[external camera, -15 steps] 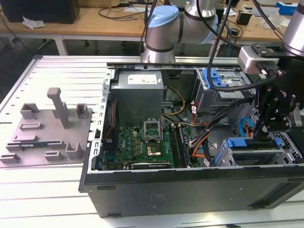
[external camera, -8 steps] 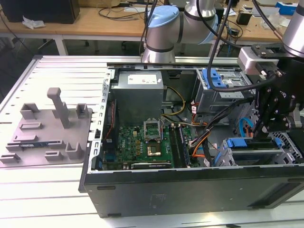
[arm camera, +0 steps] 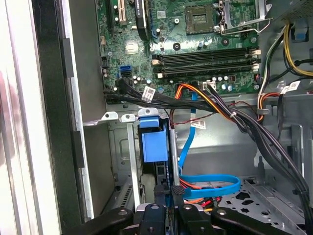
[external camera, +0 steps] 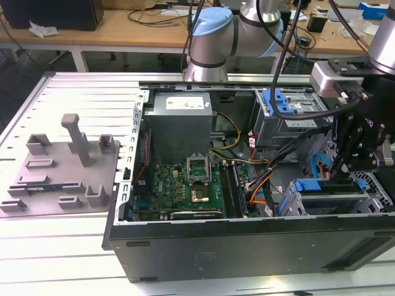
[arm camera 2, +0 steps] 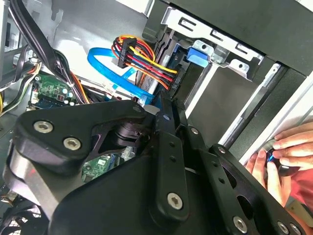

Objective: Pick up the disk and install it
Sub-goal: 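Insert the second disk wire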

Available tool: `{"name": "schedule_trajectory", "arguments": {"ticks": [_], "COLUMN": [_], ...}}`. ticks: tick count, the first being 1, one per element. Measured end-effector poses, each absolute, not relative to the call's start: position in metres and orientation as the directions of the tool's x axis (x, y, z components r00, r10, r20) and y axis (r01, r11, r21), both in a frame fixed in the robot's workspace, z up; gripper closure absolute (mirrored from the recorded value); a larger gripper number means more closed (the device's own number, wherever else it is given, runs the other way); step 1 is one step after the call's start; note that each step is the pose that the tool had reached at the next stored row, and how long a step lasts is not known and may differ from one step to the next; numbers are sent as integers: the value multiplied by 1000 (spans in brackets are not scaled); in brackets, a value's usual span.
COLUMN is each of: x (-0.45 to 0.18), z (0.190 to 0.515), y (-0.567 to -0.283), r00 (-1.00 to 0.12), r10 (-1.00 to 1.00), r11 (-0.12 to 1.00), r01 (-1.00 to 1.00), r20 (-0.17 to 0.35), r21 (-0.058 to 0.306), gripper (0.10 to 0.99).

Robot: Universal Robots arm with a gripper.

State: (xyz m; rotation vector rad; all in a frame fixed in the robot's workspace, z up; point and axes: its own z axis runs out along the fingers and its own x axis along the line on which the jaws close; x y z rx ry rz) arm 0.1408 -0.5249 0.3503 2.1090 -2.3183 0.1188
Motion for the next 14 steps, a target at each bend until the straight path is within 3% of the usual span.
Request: {"name": "schedule_trajectory", "arguments": {"ticks": [14], "x": [141], "z": [346], "y": [-525], "r00": [-84], "r10": [-995], "r11": [81], "r01": [-995], "r20": [55], "r21": [-52], "gripper": [925]}}
